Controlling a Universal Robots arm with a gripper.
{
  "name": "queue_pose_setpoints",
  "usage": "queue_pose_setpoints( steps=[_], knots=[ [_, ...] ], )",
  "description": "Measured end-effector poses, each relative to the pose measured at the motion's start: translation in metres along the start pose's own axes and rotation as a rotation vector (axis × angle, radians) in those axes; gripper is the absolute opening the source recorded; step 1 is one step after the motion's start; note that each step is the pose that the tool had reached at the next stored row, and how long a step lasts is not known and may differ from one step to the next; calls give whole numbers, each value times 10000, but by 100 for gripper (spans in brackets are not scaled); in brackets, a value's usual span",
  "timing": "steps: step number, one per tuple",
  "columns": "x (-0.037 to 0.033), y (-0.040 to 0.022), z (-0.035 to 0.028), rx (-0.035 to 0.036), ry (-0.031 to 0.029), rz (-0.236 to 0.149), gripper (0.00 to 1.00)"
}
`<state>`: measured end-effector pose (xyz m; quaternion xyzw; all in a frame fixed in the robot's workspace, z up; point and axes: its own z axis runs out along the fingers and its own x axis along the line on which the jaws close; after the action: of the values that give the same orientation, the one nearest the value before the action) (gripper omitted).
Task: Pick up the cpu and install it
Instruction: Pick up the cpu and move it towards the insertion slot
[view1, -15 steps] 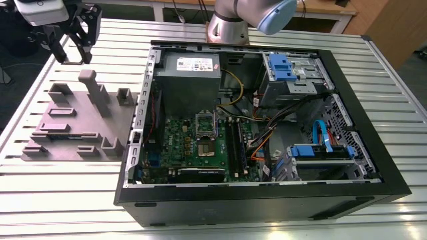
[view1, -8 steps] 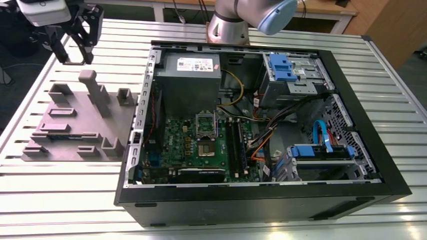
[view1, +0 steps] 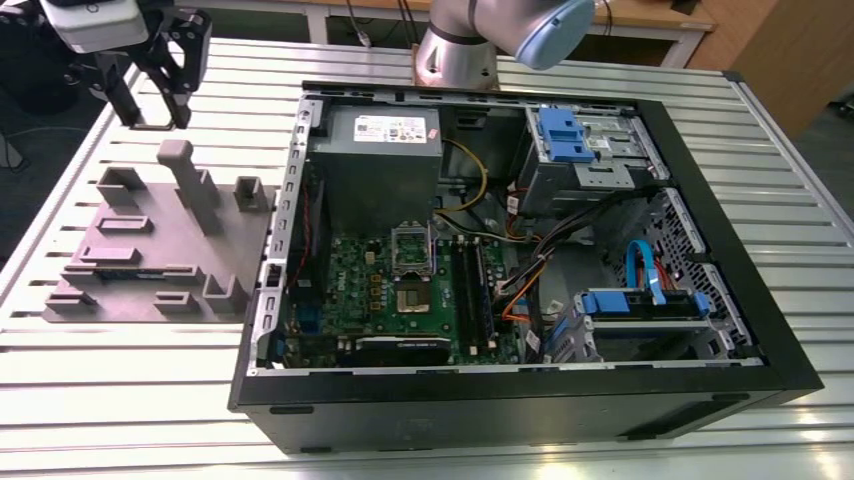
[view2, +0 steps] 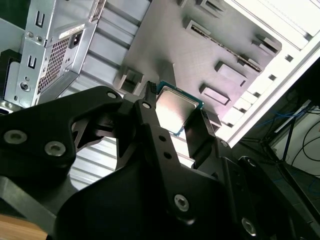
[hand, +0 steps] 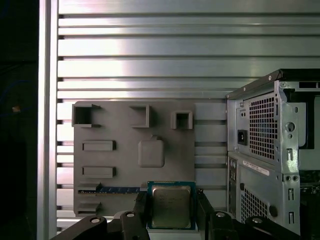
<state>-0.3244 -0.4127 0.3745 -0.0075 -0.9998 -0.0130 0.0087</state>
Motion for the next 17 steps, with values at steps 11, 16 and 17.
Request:
queue_pose_setpoints(
  steps=[11, 16, 17],
  knots=[
    [-33, 1, -1, 0, 0, 0, 47],
    [-47, 1, -1, 0, -1, 0, 47],
    [-50, 1, -1, 0, -1, 0, 47]
  ],
)
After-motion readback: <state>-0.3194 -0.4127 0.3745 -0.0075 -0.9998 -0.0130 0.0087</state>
